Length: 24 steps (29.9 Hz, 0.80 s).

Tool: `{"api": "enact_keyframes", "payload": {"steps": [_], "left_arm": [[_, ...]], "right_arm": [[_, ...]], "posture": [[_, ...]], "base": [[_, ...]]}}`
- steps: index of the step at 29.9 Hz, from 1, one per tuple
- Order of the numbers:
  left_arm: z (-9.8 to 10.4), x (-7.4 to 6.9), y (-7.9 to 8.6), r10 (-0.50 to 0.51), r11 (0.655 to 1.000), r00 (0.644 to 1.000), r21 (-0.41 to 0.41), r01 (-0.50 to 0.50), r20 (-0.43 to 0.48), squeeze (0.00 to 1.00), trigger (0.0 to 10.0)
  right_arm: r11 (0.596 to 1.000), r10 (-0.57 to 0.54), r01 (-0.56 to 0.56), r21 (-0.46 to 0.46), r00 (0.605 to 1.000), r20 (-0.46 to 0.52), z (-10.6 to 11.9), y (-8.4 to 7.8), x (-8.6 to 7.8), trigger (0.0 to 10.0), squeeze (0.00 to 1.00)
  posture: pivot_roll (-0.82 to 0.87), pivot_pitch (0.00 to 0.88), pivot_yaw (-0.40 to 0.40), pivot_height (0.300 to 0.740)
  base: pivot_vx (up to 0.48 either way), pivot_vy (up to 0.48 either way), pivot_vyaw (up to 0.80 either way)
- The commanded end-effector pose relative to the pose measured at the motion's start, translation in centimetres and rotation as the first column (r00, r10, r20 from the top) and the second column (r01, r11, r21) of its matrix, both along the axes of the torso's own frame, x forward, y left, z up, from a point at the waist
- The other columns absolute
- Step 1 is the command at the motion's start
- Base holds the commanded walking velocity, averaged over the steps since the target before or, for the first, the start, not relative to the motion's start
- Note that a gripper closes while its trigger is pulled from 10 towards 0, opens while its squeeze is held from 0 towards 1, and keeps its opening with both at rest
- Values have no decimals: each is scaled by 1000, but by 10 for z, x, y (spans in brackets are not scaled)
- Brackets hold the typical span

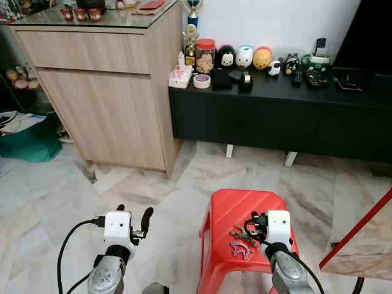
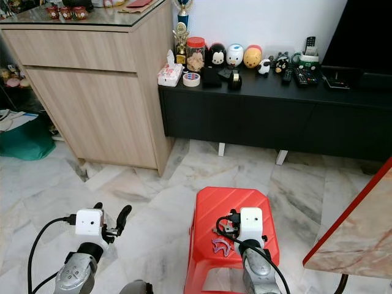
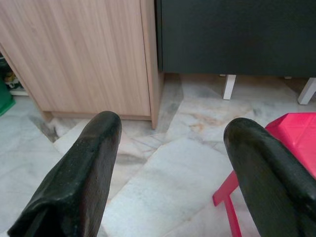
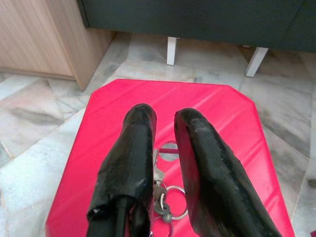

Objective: Hang keys on a hook

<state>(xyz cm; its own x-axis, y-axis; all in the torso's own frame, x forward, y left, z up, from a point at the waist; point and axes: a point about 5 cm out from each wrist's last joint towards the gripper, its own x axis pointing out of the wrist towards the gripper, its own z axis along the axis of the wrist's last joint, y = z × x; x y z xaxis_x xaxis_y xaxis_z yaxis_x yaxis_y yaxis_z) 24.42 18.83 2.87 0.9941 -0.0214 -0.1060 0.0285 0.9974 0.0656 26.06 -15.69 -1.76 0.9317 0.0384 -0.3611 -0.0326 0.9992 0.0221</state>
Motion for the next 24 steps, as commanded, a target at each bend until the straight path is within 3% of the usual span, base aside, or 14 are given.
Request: {"api": "enact_keyframes", "payload": {"steps": [1,9,15,24], "left_arm": [[2,0,-1,-1,1000,1000,5,1,10,0,10000],[3,0,-1,2,1000,1000,6,-2,11,0,10000],[3,0,-3,1,1000,1000,3,-1,14,0,10000],[4,0,-2,3,1000,1000,5,-3,10,0,10000]], "right_arm": [[1000,-2,2,2,1000,6,1,-1,2,10000,0],[1000,-2,2,-2,1000,-17,-1,0,2,10000,0],[1000,3,-3,-3,1000,-21,-1,1,2,10000,0],[1000,4,-4,-1,1000,-4,1,2,3,10000,0]], "posture": [[5,3,-20,657],[5,3,-20,652],[6,3,-21,612],[8,5,-21,612]], "base": [[0,0,0],[0,0,0],[0,0,0],[0,0,0]]}}
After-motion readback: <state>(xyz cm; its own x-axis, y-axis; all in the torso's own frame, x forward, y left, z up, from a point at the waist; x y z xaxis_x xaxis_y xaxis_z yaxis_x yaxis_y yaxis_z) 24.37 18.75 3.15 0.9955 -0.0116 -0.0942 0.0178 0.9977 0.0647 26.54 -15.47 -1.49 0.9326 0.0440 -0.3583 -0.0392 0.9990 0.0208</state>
